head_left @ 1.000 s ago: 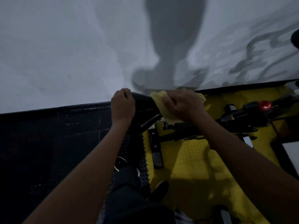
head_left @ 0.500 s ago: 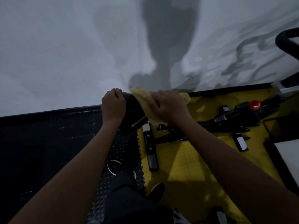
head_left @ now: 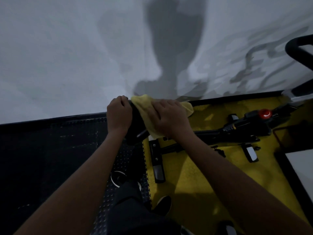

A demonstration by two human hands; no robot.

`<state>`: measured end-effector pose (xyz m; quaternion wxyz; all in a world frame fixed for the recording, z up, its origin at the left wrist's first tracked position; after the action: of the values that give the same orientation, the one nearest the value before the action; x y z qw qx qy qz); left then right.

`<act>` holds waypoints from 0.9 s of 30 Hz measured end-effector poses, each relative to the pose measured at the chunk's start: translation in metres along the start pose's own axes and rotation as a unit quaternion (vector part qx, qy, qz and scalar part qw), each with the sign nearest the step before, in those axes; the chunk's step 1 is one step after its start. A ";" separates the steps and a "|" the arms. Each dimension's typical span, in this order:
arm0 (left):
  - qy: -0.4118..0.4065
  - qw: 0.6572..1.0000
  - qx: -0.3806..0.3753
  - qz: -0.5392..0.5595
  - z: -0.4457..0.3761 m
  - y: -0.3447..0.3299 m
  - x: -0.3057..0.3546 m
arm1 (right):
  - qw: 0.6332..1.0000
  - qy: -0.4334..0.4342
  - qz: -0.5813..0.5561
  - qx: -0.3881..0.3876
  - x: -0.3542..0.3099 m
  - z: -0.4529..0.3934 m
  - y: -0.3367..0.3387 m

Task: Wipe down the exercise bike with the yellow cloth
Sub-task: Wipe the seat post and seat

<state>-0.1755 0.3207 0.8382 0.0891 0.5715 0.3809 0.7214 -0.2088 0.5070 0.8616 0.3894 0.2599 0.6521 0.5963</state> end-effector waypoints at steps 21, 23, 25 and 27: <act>-0.013 1.000 -0.003 0.012 -0.002 -0.002 0.001 | 0.982 -0.175 0.001 -0.064 0.029 -0.024 0.002; -0.011 1.000 -0.004 0.008 -0.002 -0.002 0.000 | 0.975 -0.207 -0.006 -0.086 0.011 -0.034 -0.009; -0.010 1.000 -0.002 0.007 -0.003 -0.002 -0.001 | 0.981 -0.182 -0.030 -0.055 -0.013 -0.035 -0.011; -0.005 1.000 0.000 0.005 -0.003 -0.001 -0.001 | 0.992 -0.112 -0.047 -0.024 -0.034 -0.022 -0.011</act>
<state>-0.1777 0.3191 0.8367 0.0872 0.5767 0.3772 0.7194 -0.2060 0.4651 0.8575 0.4939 0.2851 0.6009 0.5601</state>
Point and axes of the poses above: each hand's wrist, its own z-axis away from the middle knuckle, its own y-axis out of the back of the hand, x = y × z, the point moved 10 cm from there along -z, towards the middle knuckle, and after that the axes turned 14 degrees about -x, right-handed, at the moved point
